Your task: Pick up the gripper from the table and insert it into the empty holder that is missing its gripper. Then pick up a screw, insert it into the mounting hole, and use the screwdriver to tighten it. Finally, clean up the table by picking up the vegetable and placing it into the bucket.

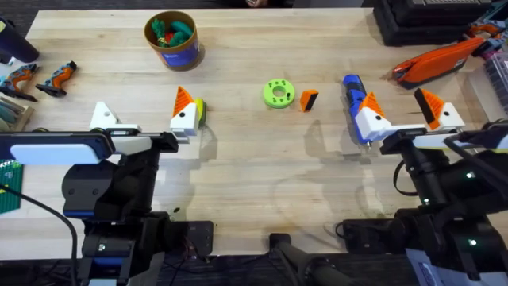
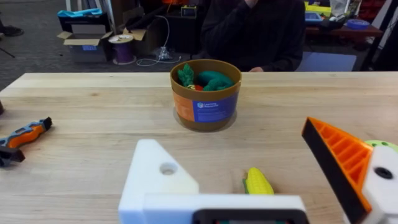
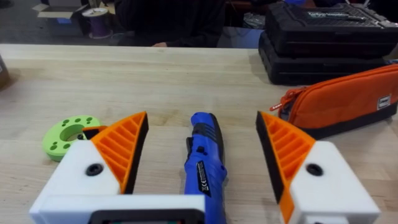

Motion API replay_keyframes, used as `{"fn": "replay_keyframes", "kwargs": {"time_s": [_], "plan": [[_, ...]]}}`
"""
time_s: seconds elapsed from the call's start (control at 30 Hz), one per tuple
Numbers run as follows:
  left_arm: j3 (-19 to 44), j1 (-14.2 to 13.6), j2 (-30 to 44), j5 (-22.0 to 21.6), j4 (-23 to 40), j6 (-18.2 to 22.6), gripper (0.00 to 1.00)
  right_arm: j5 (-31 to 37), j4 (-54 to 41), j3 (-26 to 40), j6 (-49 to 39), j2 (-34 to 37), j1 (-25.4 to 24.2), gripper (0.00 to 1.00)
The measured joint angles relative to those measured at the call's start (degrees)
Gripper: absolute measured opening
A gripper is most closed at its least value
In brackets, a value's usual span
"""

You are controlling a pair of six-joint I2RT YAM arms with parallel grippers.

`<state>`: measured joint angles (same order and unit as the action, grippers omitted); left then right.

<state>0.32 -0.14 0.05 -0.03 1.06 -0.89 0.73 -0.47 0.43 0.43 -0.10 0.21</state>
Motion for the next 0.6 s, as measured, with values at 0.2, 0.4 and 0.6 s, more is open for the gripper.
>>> {"fn": "replay_keyframes", "kwargs": {"time_s": [0.2,0.4,0.6], "plan": [[0.0,0.0,0.0,0.0,0.0,0.0,0.985,0.0,0.0,0.0,0.0,0.0,0.0,0.989],[0.0,0.0,0.0,0.0,-1.9,0.0,0.985,-0.2,2.2,0.0,0.9,0.0,0.0,0.992],[0.3,0.0,0.0,0.1,-8.6,0.0,0.986,-0.4,12.9,0.3,2.2,0.1,0.0,0.991]]}}
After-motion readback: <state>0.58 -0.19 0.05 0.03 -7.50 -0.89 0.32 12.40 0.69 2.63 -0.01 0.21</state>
